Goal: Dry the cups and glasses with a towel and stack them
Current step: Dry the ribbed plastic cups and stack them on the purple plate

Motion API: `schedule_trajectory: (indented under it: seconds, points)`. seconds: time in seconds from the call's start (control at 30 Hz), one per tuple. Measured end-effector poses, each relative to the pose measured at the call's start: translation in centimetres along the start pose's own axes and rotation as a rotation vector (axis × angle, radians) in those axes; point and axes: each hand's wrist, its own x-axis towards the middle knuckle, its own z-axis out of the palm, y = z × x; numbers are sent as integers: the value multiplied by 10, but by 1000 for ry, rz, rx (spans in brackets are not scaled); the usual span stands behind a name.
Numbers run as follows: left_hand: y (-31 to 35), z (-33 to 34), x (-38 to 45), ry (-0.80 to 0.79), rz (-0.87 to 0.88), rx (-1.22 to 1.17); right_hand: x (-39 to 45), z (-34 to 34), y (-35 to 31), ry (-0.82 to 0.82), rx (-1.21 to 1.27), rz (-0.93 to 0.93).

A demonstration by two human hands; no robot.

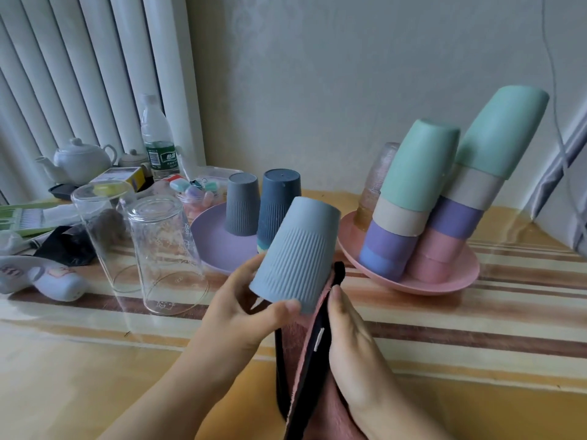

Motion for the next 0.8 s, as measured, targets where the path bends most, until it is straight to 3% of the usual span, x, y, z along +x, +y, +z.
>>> schedule_trajectory:
  seconds: [0.13, 0.33, 0.47, 0.7, 0.8]
  points:
    - [-2, 0, 0, 7, -31, 20, 3, 0, -1, 44, 29, 40]
    - [-8, 9, -8, -170, -43, 96, 8, -16, -9, 218, 184, -53]
    - [-11, 16, -11, -265, -115, -3, 10, -35, -25, 311, 287, -85]
    - [-12, 4, -1, -125, -38, -182, 2, -5, -3, 73, 82, -23]
    - [-10, -2, 0, -117, -56, -102, 2, -6, -3, 29, 97, -23]
